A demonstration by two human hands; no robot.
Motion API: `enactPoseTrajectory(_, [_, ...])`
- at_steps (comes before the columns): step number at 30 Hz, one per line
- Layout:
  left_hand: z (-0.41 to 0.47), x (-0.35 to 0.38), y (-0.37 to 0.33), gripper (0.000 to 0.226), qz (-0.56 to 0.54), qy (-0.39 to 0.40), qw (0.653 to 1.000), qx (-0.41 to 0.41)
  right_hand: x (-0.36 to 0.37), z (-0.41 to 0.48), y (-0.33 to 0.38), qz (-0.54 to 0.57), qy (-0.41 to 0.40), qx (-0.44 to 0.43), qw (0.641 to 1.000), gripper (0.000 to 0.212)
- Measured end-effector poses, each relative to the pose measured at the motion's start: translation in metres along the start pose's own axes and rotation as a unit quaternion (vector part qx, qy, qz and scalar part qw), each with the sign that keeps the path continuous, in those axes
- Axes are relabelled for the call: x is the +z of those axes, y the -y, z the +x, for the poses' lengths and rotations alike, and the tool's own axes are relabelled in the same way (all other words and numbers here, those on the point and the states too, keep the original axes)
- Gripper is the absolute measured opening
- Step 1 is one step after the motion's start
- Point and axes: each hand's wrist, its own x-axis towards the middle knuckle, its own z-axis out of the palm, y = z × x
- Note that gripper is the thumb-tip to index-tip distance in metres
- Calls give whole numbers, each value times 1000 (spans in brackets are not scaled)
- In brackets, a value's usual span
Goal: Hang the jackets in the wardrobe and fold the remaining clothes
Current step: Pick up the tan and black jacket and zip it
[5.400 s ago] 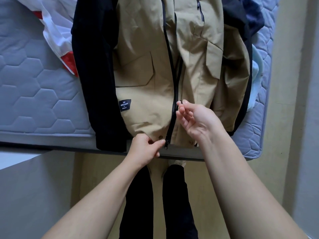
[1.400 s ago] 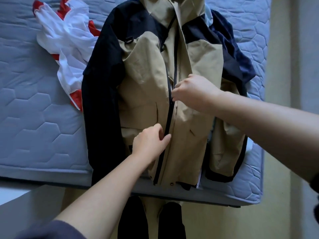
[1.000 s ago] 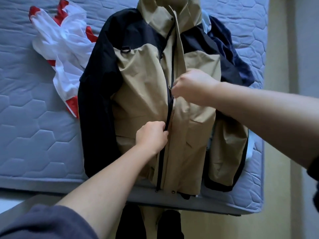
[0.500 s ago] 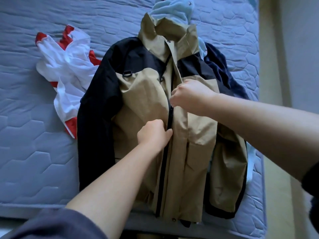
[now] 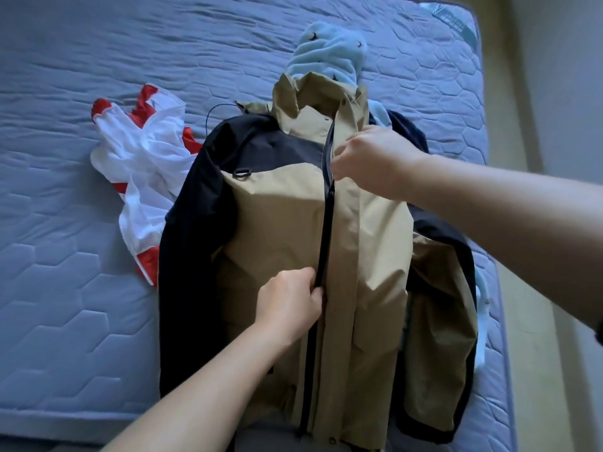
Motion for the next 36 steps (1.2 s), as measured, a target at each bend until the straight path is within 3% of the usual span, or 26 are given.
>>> enactPoseTrajectory(6, [-7, 4, 5, 20, 29, 21, 999, 15, -9, -2, -18, 8, -5, 57, 998, 26])
enactPoseTrajectory(12, [-23, 13, 9, 17, 26, 31, 999, 4, -15, -13, -18, 11, -15, 54, 998, 23])
enactPoseTrajectory(17, [-35, 16, 9, 19, 27, 66, 997, -42, -29, -21, -28, 42, -27, 76, 996, 22])
enactPoseTrajectory(21, [-37, 3, 11, 22, 6, 86, 986, -140, -35, -31, -20, 65, -8, 86, 994, 18])
enactPoseTrajectory(26, [-19, -31, -7, 20, 36, 115, 985, -122, -55, -38, -19, 128, -27, 139, 982, 16])
enactPoseTrajectory(32, [25, -64, -60, 34, 46, 1, 996, -71, -74, -42, -9, 130, -29, 91, 987, 19])
enactPoseTrajectory(36, [48, -77, -75, 24, 73, -55, 995, -45, -72, -43, -9, 122, -29, 93, 988, 18])
